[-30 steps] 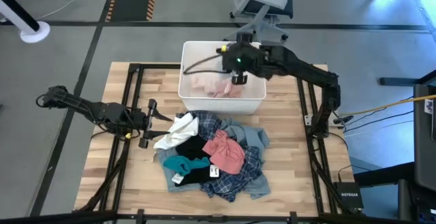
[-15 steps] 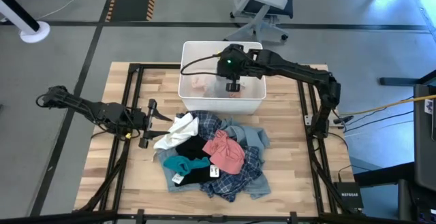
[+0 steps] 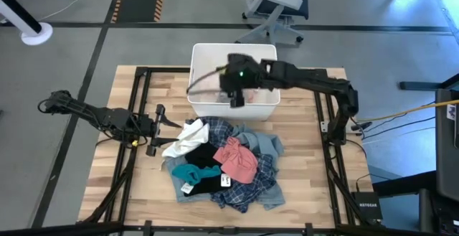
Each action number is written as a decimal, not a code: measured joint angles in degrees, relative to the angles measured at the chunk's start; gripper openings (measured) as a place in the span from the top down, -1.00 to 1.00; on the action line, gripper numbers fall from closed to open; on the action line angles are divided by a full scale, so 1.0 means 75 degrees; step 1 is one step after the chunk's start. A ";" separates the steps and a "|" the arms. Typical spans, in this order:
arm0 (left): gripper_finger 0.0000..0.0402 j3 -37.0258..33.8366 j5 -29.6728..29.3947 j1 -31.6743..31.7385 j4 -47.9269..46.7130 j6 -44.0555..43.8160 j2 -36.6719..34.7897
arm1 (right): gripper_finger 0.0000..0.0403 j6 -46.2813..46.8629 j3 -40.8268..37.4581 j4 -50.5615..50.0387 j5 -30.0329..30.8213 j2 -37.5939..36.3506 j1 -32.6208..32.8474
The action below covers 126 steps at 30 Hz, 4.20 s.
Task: Sort clothes
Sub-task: Put the white boxer into the white laundry bin
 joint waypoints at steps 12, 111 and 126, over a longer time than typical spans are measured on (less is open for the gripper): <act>-0.05 0.0000 0.0000 -0.0003 -0.0329 -0.0429 0.0015 | -0.15 -0.0259 -0.1697 0.1367 -0.0010 0.0026 0.2278; 0.97 0.7423 -0.1938 0.4008 -0.0343 0.2443 0.5129 | -0.15 0.3189 -0.8487 0.9378 0.4639 0.0029 0.6912; 0.96 0.7411 0.0169 0.5188 -0.0411 0.0582 0.6830 | -0.15 0.3234 -0.8484 0.9264 0.4636 0.0029 0.6912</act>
